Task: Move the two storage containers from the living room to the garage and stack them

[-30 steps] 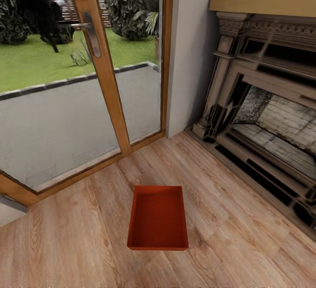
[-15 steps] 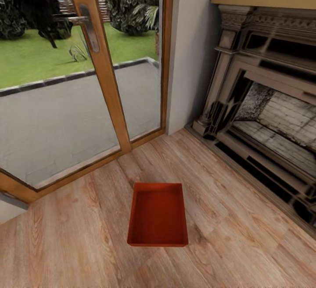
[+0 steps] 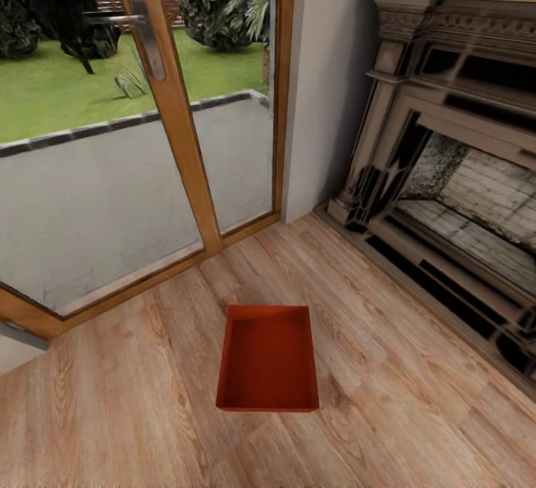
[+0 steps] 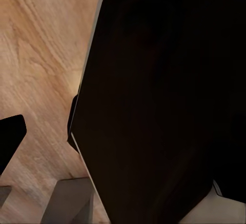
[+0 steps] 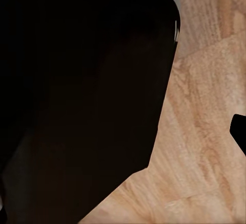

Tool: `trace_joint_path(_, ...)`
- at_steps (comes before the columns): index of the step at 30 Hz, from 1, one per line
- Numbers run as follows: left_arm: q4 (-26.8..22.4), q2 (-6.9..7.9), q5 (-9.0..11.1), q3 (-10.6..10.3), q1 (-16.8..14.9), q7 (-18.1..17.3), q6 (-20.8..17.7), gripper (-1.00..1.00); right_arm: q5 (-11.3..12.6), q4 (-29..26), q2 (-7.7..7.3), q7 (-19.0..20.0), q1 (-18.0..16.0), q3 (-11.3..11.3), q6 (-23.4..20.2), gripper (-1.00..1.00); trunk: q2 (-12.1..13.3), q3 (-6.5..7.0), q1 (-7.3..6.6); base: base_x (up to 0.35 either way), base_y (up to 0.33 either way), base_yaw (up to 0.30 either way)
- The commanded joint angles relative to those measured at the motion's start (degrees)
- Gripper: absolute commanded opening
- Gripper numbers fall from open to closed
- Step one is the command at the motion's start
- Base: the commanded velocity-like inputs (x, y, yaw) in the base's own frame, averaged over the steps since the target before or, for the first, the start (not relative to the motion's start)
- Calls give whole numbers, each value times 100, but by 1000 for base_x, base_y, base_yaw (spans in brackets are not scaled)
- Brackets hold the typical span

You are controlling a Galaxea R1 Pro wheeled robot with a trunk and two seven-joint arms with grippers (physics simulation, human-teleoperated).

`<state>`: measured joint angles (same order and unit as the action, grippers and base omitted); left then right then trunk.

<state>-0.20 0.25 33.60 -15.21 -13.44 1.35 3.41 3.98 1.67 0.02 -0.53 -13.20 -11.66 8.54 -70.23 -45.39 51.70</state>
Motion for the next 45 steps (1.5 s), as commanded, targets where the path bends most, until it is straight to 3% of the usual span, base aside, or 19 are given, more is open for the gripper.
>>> trace_joint_path(1,-1,0,39,-48,-1,14,11,100,41,18,1,-6,-6,-47,34,100,-2,-12,0,0,0,0)
trace_joint_path(32,-3,21,21,-49,-1,14,11,100,12,10,1,-69,-7,-53,0,100,-2,-37,0,0,0,0)
trace_joint_path(33,-39,265,8,-37,-1,46,-7,100,51,-141,-190,-270,-11,-19,-26,100,-2,-37,0,0,0,0)
trace_joint_path(35,-68,515,16,-36,-1,52,-10,100,142,-292,-475,-368,-13,16,-31,100,-2,-37,0,0,0,0)
trace_joint_path(36,-324,1090,35,-28,-1,53,-48,100,505,-782,-1020,-441,-13,145,-56,100,-2,-37,0,0,0,0)
trace_joint_path(37,-506,1317,62,-24,-1,52,-70,100,714,-1004,-1221,-458,-1,214,-96,100,-2,-37,0,0,0,0)
trace_joint_path(39,-705,1524,104,-22,-1,51,-105,100,913,-1201,-1398,-470,2,263,-175,100,-2,-37,0,0,0,0)
trace_joint_path(41,-1121,1876,239,-19,-13,54,-232,100,1162,-1462,-1628,-488,-69,317,-375,100,-2,-37,0,0,0,0)
trace_joint_path(42,-1229,1951,280,-18,-19,55,-280,100,1196,-1509,-1663,-492,-116,325,-402,100,-2,-37,0,0,0,0)
trace_joint_path(43,-1741,2268,492,-16,-60,64,-716,100,1291,-1665,-1760,-543,-592,348,-476,100,-2,-37,0,0,0,0)
trace_joint_path(45,-1861,2331,538,-15,-82,70,-999,100,1307,-1689,-1763,-608,-870,350,-493,100,-2,-37,0,0,0,0)
